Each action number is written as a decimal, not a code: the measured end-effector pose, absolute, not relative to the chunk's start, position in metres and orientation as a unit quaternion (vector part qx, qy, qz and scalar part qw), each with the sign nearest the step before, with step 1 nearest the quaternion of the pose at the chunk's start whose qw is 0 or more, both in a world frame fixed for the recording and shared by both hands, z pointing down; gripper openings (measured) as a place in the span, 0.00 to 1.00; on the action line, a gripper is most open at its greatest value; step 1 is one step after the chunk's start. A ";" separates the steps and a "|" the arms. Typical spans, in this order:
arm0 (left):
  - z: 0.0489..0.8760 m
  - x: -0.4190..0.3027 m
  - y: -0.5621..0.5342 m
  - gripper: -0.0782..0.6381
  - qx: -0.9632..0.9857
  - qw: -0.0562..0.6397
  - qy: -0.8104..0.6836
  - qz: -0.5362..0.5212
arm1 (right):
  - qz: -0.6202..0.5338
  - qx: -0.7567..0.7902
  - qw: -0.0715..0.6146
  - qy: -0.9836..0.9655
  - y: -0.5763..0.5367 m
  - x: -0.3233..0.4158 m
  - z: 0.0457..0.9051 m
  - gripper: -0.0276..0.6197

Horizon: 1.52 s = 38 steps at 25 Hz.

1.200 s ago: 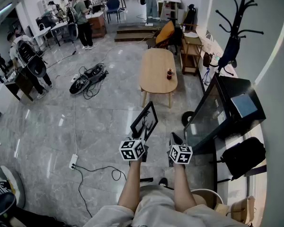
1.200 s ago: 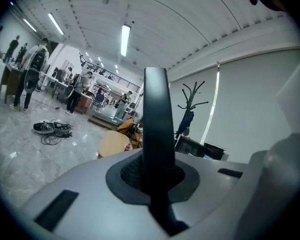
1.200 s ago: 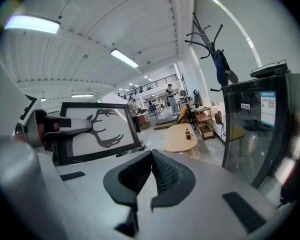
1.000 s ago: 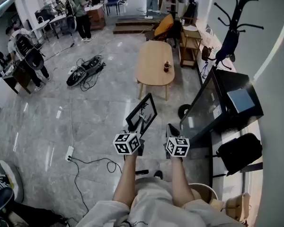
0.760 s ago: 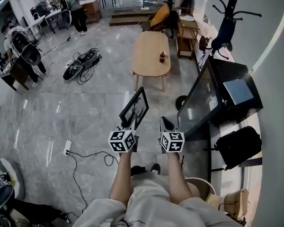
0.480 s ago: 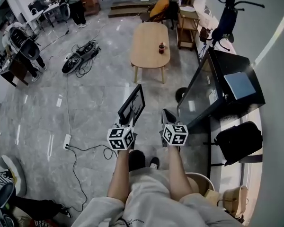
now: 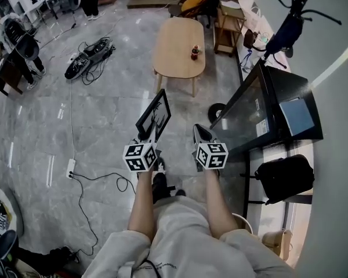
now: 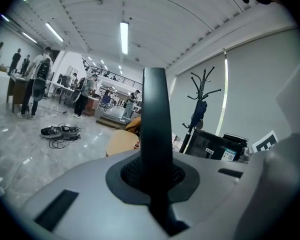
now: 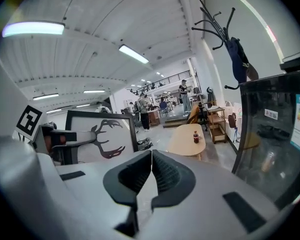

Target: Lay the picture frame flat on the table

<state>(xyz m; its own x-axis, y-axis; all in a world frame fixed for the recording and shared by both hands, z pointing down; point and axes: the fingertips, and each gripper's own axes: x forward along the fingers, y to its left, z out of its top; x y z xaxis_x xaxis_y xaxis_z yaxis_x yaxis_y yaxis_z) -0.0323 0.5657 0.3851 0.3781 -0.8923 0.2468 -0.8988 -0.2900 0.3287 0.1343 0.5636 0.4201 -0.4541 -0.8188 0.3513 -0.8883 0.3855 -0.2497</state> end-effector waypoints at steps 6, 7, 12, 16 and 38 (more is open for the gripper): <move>0.387 -0.050 0.495 0.15 0.805 0.200 -0.558 0.030 | 0.189 0.507 0.111 -0.834 0.492 0.110 0.410 0.09; 0.388 -0.053 0.484 0.15 0.805 0.202 -0.557 0.032 | 0.189 0.508 0.112 -0.833 0.480 0.107 0.409 0.09; 0.390 -0.065 0.441 0.15 0.808 0.210 -0.548 0.046 | 0.203 0.517 0.102 -0.825 0.436 0.097 0.404 0.10; 0.392 -0.071 0.412 0.15 0.813 0.214 -0.539 0.055 | 0.210 0.521 0.109 -0.820 0.413 0.090 0.408 0.10; 0.396 -0.143 0.308 0.15 0.837 0.210 -0.503 0.049 | 0.234 0.548 0.080 -0.799 0.311 0.011 0.421 0.10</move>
<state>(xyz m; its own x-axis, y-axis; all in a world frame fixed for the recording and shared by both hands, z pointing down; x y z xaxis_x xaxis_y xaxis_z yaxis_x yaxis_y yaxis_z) -0.1430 0.3078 0.3956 0.4902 -0.8209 0.2932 -0.8620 -0.4065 0.3029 0.0112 0.3110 0.4214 -0.3858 -0.8390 0.3837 -0.9135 0.2891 -0.2862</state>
